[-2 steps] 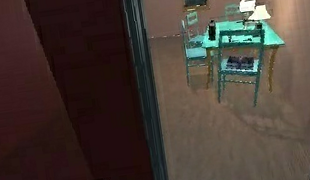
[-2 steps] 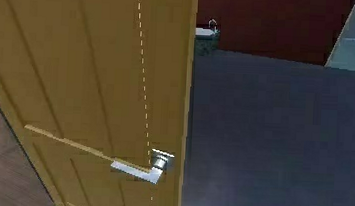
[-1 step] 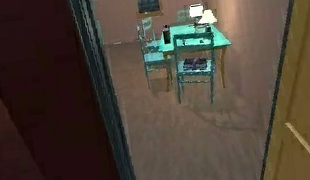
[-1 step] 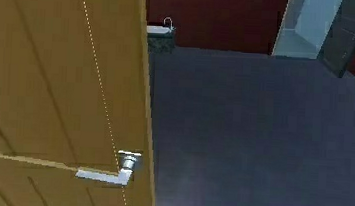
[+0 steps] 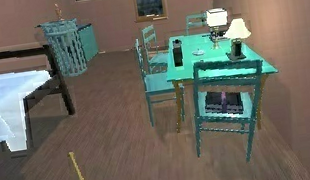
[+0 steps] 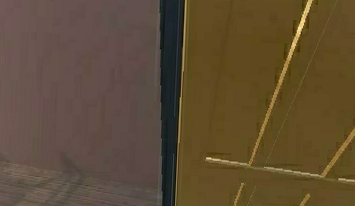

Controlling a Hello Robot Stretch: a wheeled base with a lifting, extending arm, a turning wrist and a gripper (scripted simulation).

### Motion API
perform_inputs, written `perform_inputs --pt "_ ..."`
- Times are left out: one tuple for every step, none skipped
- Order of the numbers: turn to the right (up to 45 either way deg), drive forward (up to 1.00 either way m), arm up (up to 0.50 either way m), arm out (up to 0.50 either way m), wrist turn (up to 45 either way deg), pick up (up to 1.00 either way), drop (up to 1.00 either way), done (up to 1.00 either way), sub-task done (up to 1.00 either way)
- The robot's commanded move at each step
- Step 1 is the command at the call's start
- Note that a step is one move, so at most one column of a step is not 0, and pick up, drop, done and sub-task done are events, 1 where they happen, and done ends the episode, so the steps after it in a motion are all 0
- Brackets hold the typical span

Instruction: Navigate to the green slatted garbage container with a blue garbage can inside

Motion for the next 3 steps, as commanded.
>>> perform_inputs --pt "0.0 0.1 0.0 0.0 0.0 0.0 0.0 0.0 0.0" --pt "-12.0 0.0 0.0 0.0 0.0 0.0 0.0 0.0 0.0" --pt "0.0 0.8 0.0 0.0 0.0 0.0 0.0 0.0 0.0"
